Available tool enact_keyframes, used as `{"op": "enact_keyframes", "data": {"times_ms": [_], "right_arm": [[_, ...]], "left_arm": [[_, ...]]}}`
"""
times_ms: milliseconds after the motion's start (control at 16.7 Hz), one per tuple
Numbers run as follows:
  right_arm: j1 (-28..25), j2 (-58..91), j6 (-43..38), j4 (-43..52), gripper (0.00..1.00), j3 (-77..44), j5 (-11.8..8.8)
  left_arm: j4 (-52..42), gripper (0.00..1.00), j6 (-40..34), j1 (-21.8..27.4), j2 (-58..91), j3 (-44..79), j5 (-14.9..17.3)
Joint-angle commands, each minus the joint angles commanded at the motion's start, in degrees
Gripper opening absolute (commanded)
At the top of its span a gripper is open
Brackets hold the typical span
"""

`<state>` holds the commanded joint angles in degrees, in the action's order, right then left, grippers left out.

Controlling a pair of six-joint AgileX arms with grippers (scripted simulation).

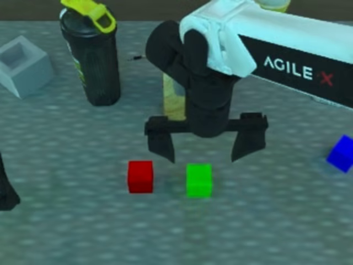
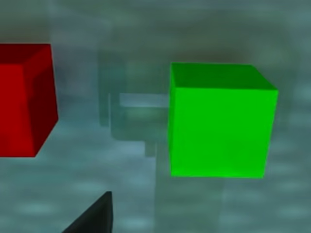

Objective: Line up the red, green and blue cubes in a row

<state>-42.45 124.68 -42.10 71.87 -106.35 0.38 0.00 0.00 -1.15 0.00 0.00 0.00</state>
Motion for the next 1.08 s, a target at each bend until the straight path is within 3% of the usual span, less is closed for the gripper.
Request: {"op": "enact_keyframes", "data": {"times_ms": [300,840,1080], "right_arm": [[6.8,-1.88,15.3,-1.4,1.0,3.75,-0.1],[27.1,-8.89,63.82,-6.32,1.0,15.88,-0.15],[34.36,-11.98,79.01,-8.4,1.0,20.79,-0.23]], "left_arm": [[0.0,1.0,0.0,0.0,0.0,0.0,0.0],[0.0,1.0,0.0,0.0,0.0,0.0,0.0],[0.0,1.0,0.0,0.0,0.0,0.0,0.0]]}}
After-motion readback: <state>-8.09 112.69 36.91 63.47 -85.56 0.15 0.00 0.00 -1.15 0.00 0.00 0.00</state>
